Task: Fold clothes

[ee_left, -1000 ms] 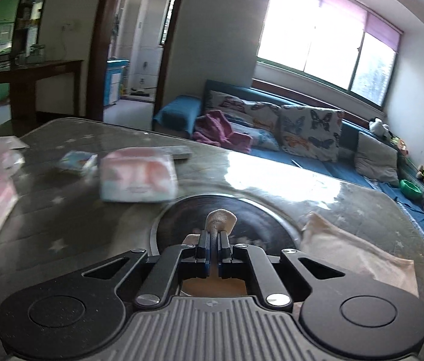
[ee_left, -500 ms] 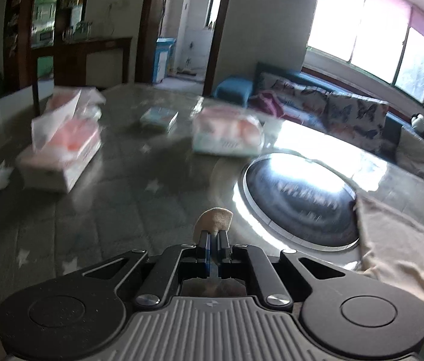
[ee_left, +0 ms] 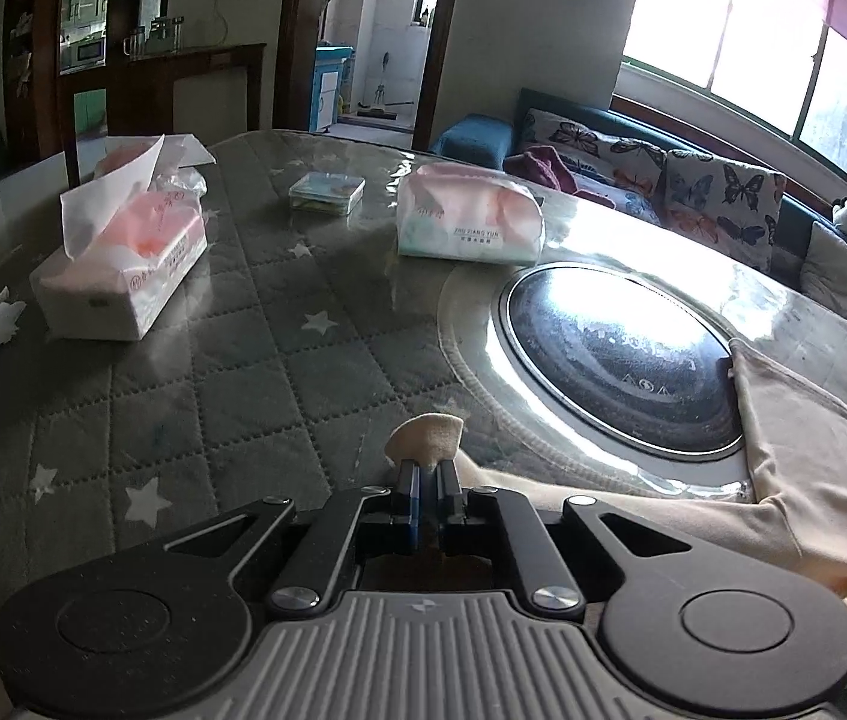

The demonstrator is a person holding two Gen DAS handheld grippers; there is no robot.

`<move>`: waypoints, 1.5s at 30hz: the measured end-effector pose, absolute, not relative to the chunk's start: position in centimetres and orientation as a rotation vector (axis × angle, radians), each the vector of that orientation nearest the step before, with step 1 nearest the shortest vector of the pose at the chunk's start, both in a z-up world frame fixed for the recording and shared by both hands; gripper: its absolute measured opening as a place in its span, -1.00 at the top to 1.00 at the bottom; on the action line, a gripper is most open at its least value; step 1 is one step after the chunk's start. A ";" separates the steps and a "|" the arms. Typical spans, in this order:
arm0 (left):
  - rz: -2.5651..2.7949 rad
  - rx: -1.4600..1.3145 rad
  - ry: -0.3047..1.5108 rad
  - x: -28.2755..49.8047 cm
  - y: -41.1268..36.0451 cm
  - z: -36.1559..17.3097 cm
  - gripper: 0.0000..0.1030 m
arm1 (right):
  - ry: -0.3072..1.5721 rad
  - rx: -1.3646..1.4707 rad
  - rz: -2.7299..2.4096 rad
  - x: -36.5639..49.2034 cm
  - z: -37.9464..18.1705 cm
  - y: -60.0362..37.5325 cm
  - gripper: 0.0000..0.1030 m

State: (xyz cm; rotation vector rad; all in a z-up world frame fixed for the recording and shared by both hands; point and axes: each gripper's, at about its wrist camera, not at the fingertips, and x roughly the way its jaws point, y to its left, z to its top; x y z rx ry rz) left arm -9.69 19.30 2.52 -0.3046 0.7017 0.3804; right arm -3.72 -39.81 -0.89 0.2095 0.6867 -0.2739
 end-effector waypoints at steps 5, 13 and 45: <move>0.397 -0.313 0.726 -9.6 19.6 2.0 0.84 | 0.691 0.212 -0.337 -4.1 -1.4 -40.8 0.19; 0.443 -0.294 0.725 -9.9 20.0 2.6 0.71 | 0.666 0.140 -0.249 -3.4 0.1 -39.1 0.19; -0.464 0.023 0.721 -7.8 -2.5 2.9 0.18 | 0.769 -0.077 0.678 -3.9 3.0 -18.1 0.20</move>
